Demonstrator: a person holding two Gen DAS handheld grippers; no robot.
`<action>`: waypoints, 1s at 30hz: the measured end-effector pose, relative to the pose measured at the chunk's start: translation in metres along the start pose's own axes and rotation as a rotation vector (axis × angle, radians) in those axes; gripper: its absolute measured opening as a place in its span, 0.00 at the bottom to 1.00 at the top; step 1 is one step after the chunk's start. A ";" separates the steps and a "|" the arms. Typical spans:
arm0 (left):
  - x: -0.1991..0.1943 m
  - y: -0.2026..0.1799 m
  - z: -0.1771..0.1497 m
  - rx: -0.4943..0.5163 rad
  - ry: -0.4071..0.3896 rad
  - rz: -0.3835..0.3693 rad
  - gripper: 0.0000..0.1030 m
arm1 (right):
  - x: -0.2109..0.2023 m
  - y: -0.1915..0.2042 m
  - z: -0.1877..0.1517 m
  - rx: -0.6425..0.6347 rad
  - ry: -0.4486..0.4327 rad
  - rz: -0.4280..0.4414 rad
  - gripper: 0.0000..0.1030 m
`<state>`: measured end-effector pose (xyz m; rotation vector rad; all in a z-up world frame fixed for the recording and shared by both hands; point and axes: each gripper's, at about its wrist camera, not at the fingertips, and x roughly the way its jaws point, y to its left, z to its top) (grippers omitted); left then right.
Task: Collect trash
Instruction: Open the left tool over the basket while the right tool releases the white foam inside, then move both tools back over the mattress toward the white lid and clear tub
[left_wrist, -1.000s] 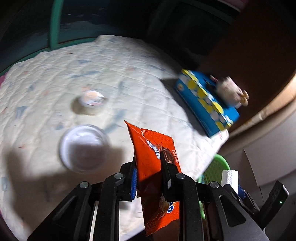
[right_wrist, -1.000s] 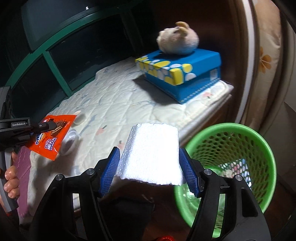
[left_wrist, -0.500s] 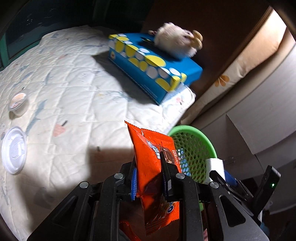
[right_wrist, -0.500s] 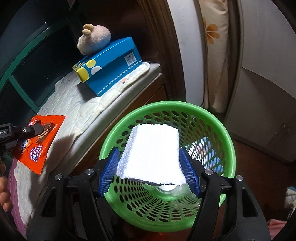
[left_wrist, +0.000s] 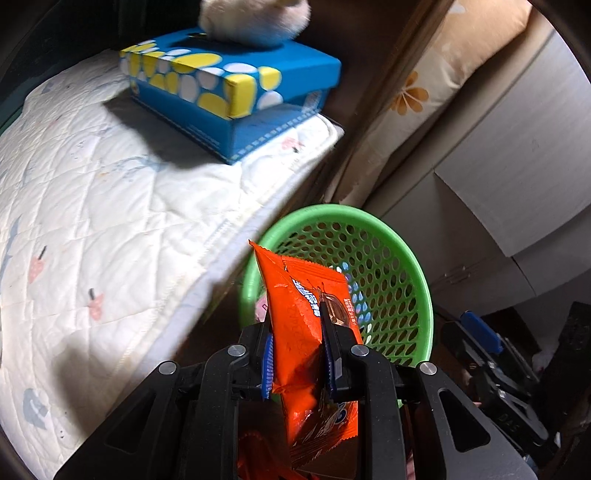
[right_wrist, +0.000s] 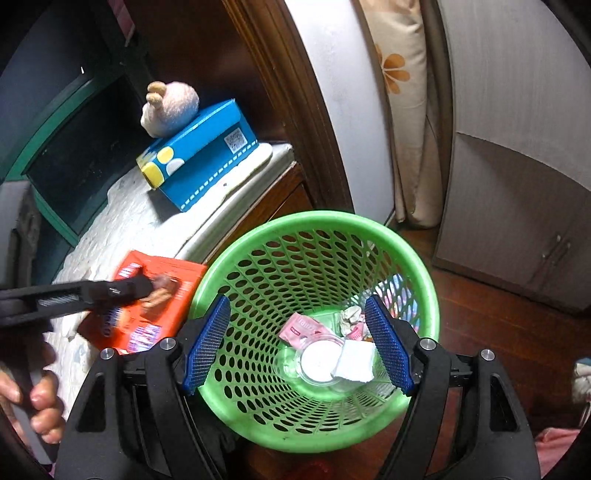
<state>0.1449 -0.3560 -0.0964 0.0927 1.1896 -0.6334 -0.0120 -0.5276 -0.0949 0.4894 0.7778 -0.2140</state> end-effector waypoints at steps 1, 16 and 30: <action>0.003 -0.004 -0.001 0.007 0.008 -0.003 0.20 | -0.004 -0.002 0.000 0.004 -0.009 0.000 0.73; 0.034 -0.028 -0.007 0.078 0.051 0.018 0.56 | -0.018 -0.018 -0.003 0.062 -0.031 0.014 0.74; -0.025 0.038 -0.027 0.023 -0.062 0.116 0.79 | -0.013 0.028 -0.006 -0.027 -0.002 0.068 0.74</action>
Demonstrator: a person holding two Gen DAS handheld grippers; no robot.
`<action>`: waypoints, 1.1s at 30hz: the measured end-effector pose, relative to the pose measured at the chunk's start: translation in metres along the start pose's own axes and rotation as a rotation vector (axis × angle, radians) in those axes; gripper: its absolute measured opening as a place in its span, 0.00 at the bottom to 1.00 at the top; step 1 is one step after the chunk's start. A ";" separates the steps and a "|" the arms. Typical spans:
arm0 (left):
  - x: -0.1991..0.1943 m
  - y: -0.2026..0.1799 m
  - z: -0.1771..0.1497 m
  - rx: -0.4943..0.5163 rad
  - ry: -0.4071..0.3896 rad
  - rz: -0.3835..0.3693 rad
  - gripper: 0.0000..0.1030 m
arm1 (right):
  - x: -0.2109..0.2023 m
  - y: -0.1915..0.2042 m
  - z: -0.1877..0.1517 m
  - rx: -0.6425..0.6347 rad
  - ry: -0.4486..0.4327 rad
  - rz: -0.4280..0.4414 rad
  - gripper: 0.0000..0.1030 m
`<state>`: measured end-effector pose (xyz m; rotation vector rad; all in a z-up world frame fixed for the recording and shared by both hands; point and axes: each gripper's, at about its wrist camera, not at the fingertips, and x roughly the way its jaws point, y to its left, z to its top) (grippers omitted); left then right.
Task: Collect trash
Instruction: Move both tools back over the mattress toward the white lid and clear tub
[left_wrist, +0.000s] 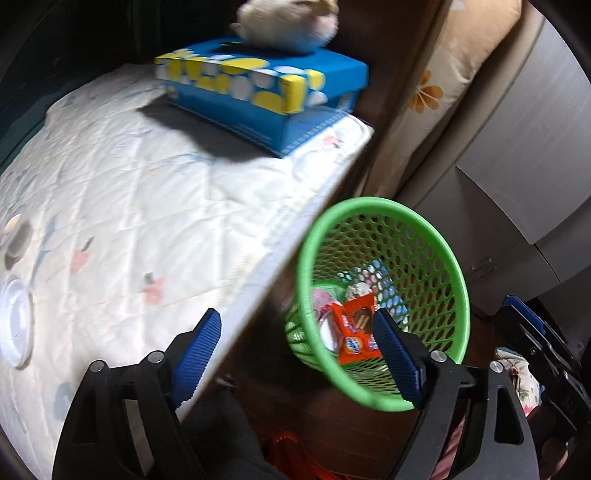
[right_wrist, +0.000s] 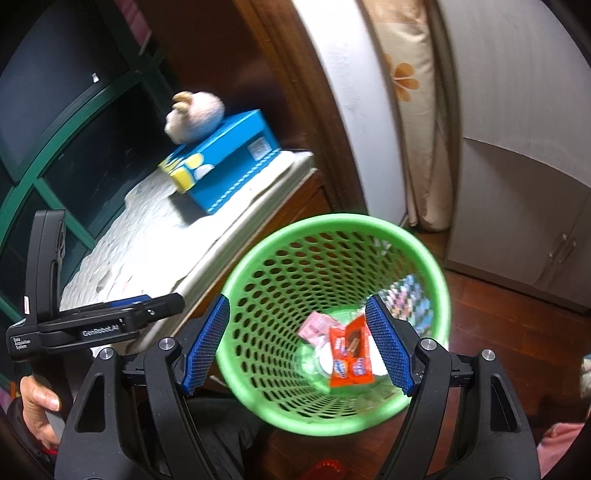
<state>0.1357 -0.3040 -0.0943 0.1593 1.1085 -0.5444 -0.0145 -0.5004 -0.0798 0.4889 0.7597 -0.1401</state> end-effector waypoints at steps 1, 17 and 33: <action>-0.005 0.009 -0.002 -0.011 -0.009 0.014 0.79 | 0.002 0.006 0.000 -0.014 0.005 0.006 0.74; -0.090 0.181 -0.042 -0.269 -0.148 0.179 0.80 | 0.045 0.125 -0.005 -0.220 0.090 0.133 0.80; -0.146 0.315 -0.088 -0.528 -0.206 0.326 0.82 | 0.097 0.275 -0.025 -0.460 0.194 0.328 0.85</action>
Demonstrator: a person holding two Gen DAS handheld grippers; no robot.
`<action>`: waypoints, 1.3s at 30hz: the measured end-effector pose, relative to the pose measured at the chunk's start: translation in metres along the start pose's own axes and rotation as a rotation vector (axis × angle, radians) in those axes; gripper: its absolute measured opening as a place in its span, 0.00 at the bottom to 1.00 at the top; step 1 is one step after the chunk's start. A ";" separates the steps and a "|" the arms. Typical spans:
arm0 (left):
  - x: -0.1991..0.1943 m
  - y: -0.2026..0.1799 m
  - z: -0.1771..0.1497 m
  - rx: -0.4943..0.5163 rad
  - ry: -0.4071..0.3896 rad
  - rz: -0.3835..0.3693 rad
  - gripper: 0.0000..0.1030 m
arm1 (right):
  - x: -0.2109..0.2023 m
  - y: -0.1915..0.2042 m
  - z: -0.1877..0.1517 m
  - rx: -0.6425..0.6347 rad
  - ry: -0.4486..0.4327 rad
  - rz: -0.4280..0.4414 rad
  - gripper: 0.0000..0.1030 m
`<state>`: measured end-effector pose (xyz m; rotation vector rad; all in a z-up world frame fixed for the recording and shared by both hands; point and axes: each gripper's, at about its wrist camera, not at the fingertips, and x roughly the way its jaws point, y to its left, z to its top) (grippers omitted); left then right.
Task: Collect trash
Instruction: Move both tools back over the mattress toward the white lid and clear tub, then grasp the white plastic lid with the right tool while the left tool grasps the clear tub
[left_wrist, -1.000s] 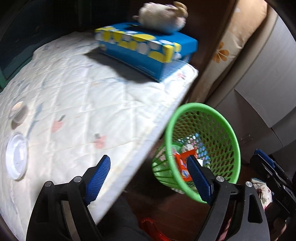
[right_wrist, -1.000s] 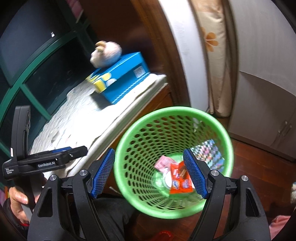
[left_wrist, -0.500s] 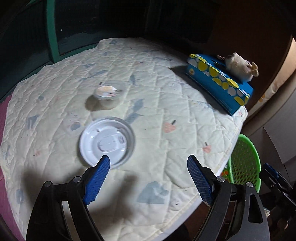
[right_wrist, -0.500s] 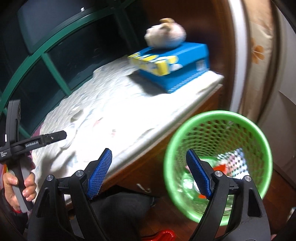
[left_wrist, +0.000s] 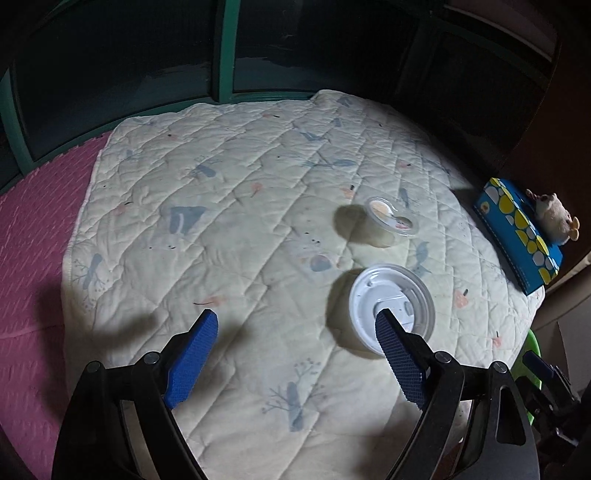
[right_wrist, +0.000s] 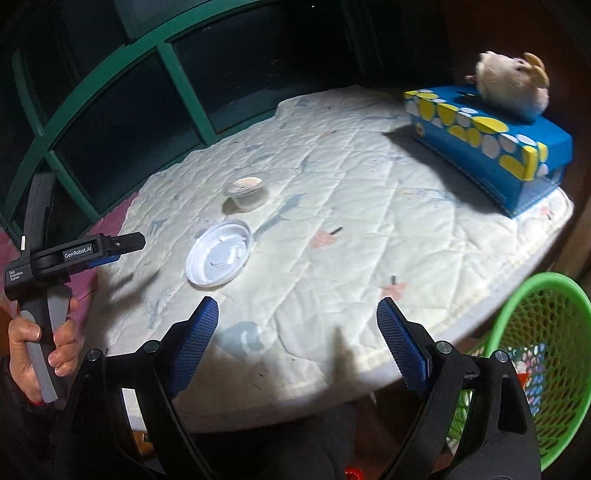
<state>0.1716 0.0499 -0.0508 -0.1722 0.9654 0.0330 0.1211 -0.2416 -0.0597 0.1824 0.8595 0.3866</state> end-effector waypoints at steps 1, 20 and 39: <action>0.000 0.005 0.001 -0.008 -0.002 0.006 0.82 | 0.007 0.009 0.003 -0.023 0.008 0.009 0.86; 0.007 0.068 0.005 -0.106 0.013 0.042 0.84 | 0.102 0.085 0.025 -0.256 0.132 0.006 0.92; 0.024 0.078 0.009 -0.112 0.039 0.046 0.84 | 0.140 0.091 0.028 -0.299 0.181 -0.048 0.94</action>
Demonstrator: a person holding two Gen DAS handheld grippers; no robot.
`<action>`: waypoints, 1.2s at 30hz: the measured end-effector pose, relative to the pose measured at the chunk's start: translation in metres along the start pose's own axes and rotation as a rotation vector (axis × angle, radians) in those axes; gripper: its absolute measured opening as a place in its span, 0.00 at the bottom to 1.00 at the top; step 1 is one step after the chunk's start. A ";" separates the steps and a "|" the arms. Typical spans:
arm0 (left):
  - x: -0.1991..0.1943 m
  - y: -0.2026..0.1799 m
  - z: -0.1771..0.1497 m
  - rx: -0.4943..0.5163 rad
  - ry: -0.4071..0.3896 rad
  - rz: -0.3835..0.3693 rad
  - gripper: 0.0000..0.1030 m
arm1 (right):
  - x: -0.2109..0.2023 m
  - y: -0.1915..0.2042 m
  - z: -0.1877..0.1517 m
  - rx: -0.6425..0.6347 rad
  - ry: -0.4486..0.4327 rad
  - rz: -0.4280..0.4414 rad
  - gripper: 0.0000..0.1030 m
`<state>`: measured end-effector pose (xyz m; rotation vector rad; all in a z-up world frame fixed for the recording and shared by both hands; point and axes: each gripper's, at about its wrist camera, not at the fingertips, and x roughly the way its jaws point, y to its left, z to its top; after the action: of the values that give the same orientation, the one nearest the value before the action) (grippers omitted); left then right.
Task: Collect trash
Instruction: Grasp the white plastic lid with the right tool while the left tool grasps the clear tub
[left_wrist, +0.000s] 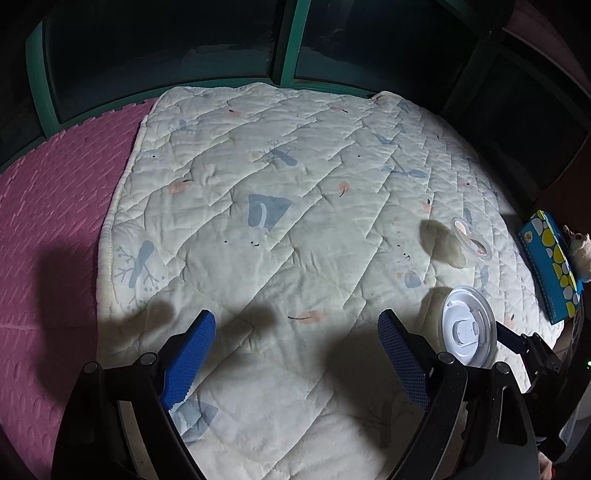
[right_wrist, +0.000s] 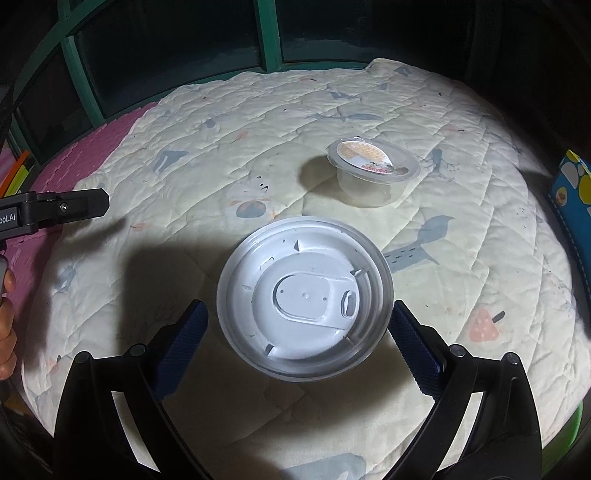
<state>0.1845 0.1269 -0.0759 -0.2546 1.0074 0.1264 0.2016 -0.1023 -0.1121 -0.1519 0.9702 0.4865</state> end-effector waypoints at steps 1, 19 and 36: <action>0.001 0.000 0.000 0.000 0.002 0.000 0.84 | 0.001 0.000 0.000 0.001 0.002 0.002 0.94; 0.009 -0.047 0.017 0.117 -0.001 -0.049 0.84 | -0.021 -0.012 -0.010 0.079 -0.042 0.041 0.90; 0.054 -0.166 0.038 0.390 0.014 -0.153 0.90 | -0.101 -0.073 -0.049 0.233 -0.146 0.011 0.90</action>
<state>0.2806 -0.0236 -0.0773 0.0242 1.0013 -0.2106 0.1511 -0.2169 -0.0636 0.0981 0.8772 0.3860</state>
